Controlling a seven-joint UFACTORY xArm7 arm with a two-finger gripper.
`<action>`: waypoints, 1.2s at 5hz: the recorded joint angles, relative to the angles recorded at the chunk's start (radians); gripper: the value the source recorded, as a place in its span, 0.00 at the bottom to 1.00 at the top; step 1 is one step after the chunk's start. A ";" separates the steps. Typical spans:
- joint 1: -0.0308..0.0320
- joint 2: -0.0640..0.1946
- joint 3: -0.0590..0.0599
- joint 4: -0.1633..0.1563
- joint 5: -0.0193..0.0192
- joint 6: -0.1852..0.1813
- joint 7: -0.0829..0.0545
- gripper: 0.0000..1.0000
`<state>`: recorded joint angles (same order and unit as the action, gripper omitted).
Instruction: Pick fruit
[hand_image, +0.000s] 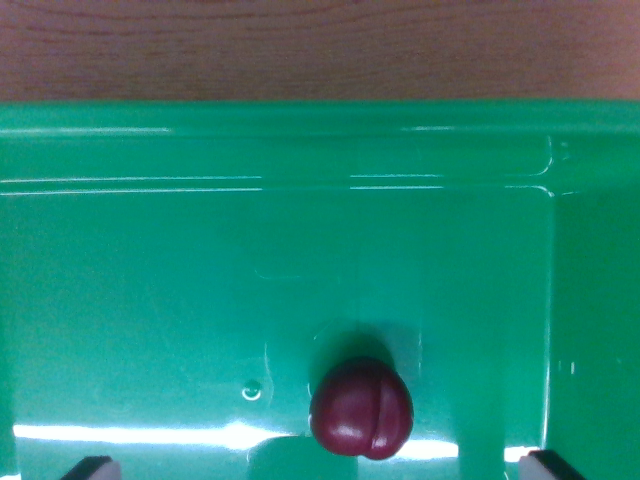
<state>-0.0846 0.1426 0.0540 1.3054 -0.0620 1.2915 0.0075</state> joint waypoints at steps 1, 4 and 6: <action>-0.0071 0.027 -0.005 -0.077 -0.0077 -0.094 0.015 0.00; -0.0107 0.040 -0.008 -0.116 -0.0116 -0.141 0.023 0.00; -0.0175 0.065 -0.013 -0.189 -0.0190 -0.230 0.038 0.00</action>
<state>-0.1021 0.2079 0.0407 1.1165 -0.0810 1.0611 0.0454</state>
